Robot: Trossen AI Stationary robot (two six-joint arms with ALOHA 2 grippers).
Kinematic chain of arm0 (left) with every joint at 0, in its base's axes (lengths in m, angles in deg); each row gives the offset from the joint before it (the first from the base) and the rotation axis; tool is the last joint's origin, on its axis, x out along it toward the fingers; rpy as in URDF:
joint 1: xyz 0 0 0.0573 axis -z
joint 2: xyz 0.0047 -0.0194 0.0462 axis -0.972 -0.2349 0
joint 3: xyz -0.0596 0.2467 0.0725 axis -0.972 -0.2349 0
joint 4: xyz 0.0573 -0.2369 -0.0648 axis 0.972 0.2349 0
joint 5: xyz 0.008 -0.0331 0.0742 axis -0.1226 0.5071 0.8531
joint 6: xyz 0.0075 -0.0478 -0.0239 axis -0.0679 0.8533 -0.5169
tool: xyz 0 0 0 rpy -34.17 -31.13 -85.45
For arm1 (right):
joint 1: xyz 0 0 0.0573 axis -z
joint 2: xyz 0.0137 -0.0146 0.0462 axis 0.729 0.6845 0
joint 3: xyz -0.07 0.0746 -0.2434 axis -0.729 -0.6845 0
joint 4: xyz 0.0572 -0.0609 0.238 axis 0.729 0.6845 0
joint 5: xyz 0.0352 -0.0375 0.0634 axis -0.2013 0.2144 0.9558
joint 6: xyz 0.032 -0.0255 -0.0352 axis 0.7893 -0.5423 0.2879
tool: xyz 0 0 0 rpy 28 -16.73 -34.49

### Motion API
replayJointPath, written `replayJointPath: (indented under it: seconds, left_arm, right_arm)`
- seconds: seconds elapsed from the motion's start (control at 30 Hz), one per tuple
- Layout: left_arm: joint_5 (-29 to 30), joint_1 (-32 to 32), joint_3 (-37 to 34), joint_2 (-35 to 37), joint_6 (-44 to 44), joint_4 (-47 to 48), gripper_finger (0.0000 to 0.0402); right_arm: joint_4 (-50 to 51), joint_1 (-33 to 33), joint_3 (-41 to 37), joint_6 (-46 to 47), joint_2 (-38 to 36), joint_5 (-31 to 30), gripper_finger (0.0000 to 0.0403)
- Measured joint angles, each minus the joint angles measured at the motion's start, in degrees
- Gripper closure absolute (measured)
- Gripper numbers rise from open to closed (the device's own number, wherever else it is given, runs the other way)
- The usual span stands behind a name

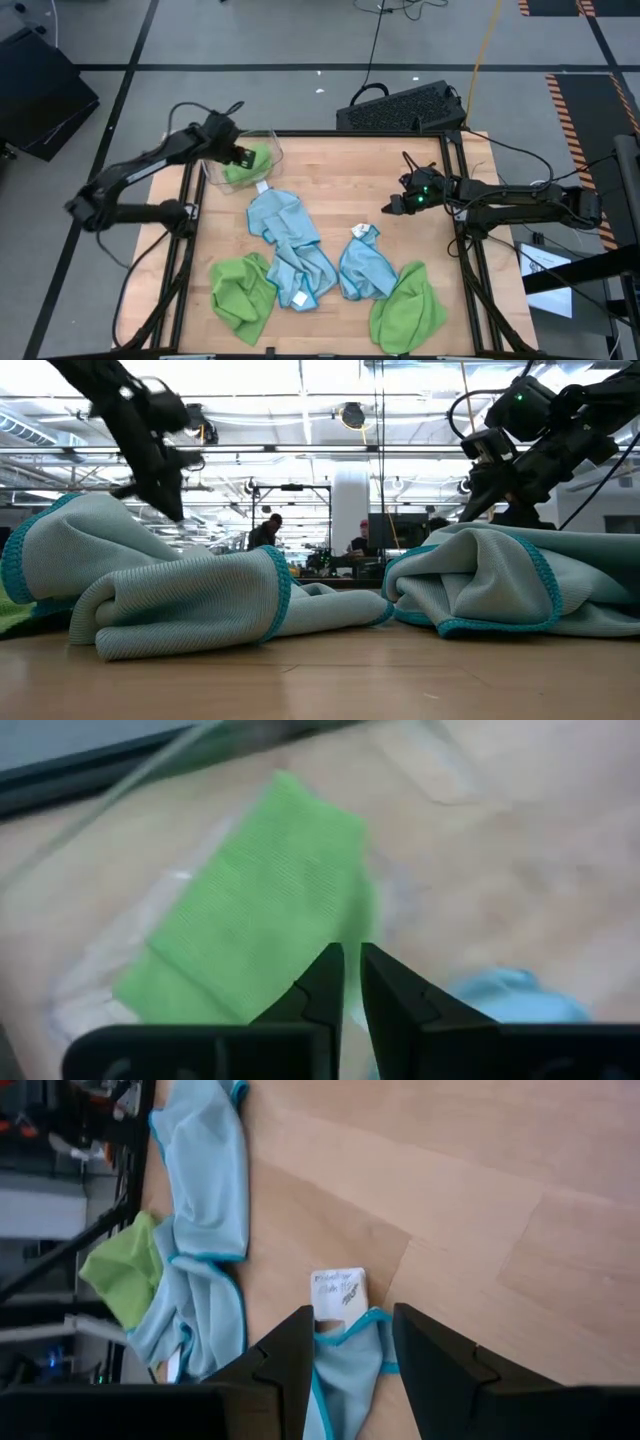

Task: Fold microfiber towels
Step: Fold the left green microfiber cloth

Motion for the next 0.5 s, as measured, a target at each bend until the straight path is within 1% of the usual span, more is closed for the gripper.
replayJointPath:
  seconds: [0.13,0.27,0.37,0.5]
  left_arm:
    - [-1.96,6.85,0.00,8.87,5.36,4.90,0.0359]
    - [-2.06,18.50,0.01,14.58,15.15,7.05,0.0359]
    - [-1.04,29.75,1.27,15.26,22.38,8.03,0.0359]
    - [4.95,43.65,5.21,11.28,30.34,9.83,0.0359]
  right_arm:
    - [0.05,-0.02,0.00,-3.66,-0.01,2.37,0.0273]
    - [0.50,-0.02,0.00,-7.46,-0.01,3.46,0.0273]
    - [0.52,-0.02,0.00,-10.43,-0.01,3.76,0.0273]
    - [0.93,-0.02,0.00,-14.21,-0.01,7.05,0.0273]
